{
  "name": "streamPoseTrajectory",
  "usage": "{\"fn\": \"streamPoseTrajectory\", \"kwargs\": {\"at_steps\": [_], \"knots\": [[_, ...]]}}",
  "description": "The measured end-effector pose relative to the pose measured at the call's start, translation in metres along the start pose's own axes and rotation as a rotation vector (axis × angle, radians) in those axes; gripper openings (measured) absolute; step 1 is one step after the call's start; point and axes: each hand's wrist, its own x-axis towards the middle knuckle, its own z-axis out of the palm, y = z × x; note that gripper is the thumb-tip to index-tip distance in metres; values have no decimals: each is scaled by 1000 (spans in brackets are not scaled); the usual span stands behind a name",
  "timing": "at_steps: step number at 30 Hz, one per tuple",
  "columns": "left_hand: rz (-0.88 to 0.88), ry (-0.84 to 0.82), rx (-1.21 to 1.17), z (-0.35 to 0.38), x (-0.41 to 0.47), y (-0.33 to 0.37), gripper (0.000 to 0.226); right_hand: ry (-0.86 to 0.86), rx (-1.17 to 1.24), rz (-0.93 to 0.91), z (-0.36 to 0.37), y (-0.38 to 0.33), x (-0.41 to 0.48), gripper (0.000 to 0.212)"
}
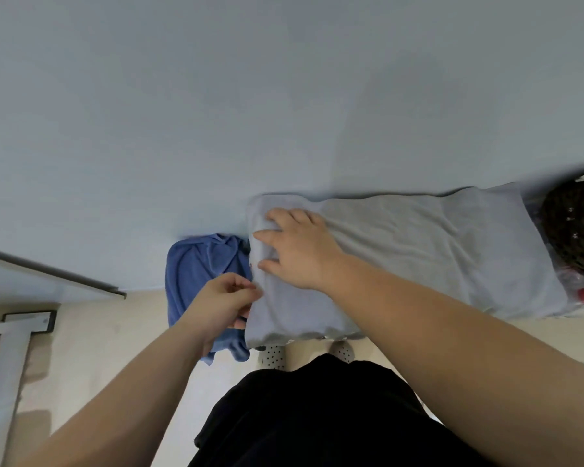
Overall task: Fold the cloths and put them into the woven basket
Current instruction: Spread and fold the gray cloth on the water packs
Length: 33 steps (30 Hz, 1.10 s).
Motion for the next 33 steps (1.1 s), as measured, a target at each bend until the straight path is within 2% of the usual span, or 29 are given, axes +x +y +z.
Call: {"fn": "streamPoseTrajectory", "kwargs": {"at_steps": [5, 8, 10, 14, 18, 21, 23, 26, 29, 33], "knots": [[-3, -9, -10, 6, -5, -12, 28, 56, -80, -15, 0, -5, 11, 52], [18, 2, 20, 5, -4, -19, 26, 44, -233, -120, -6, -13, 28, 45], [95, 38, 40, 5, -5, -24, 26, 59, -354, -172, -7, -19, 36, 42], [195, 139, 112, 11, -6, -28, 35, 18, -525, -119, -8, -39, 40, 43], [62, 160, 1, 16, -8, -30, 33, -92, -589, -30, -8, -51, 43, 26], [-18, 104, -62, 14, -15, -30, 44, -85, -507, -28, -11, -53, 45, 27], [-5, 48, -66, 14, -20, -28, 49, -36, -439, -35, -11, -51, 46, 25], [48, 38, -25, 14, -23, -28, 39, 64, -270, -3, -10, -43, 46, 22], [85, -5, -36, 9, -24, -26, 32, 174, 109, 89, -11, -32, 39, 32], [108, -48, 45, 2, -31, -23, 17, 326, 566, 204, -16, -23, 30, 29]]}}
